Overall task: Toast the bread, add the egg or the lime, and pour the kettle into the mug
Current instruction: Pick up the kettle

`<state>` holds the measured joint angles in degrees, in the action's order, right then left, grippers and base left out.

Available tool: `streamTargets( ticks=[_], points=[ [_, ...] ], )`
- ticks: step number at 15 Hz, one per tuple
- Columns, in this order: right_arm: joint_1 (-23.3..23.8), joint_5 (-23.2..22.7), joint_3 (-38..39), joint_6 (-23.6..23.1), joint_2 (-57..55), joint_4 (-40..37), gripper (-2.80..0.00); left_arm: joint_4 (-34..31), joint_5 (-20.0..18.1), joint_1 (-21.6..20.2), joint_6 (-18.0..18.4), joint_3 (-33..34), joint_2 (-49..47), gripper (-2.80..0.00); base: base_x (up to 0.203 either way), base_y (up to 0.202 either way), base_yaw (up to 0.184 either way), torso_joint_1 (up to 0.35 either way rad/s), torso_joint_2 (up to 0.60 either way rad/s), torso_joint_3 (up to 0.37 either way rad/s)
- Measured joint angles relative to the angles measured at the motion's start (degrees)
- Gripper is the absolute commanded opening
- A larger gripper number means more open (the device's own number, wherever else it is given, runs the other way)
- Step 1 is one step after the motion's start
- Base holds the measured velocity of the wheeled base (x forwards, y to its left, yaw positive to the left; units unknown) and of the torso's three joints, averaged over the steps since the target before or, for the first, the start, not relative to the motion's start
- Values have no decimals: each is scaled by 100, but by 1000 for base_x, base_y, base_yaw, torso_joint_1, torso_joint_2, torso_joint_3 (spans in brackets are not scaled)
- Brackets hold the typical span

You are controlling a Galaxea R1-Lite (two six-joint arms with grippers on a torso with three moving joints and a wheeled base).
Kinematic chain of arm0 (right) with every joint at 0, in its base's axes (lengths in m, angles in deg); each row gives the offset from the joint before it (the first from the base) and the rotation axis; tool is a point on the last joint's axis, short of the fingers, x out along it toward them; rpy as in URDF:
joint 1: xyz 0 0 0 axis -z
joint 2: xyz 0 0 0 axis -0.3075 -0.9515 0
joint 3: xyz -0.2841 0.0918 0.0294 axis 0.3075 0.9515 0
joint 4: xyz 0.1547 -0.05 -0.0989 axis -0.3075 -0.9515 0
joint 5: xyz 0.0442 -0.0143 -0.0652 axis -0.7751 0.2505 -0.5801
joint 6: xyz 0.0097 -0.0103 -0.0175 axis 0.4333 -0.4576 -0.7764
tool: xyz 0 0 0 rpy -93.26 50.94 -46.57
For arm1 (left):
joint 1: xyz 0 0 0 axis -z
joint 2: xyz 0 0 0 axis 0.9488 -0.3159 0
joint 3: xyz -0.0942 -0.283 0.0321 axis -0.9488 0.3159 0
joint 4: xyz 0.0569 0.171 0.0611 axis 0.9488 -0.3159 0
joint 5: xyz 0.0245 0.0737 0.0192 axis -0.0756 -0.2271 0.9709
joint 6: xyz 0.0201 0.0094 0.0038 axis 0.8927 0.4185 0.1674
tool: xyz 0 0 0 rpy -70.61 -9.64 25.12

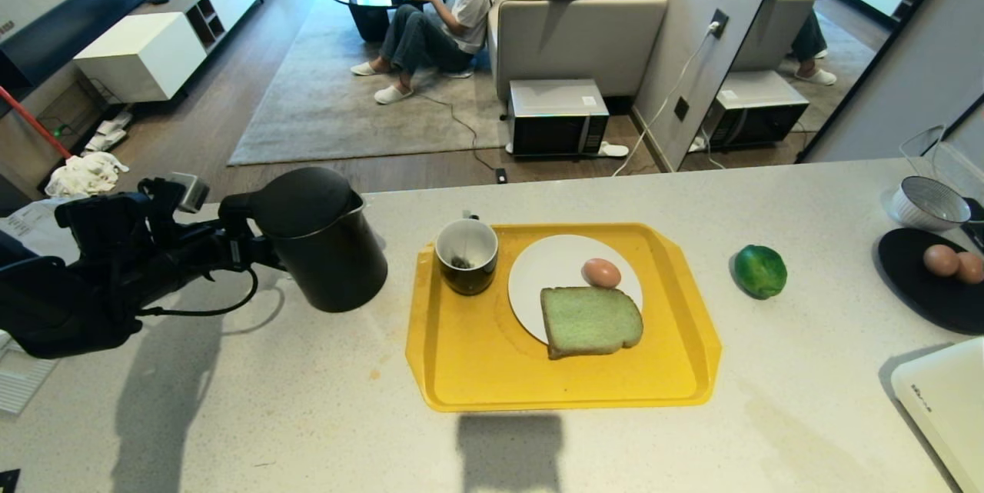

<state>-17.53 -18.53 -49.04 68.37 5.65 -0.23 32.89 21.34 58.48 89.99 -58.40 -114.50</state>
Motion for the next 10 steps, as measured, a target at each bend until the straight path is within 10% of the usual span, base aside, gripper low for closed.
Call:
streamTargets(
  ticks=[10],
  points=[
    [-2, 0, 0, 0, 2, -1, -280, 19, 0, 213, -89, -107, 50, 0, 0, 0, 0, 0, 0, 0]
  ],
)
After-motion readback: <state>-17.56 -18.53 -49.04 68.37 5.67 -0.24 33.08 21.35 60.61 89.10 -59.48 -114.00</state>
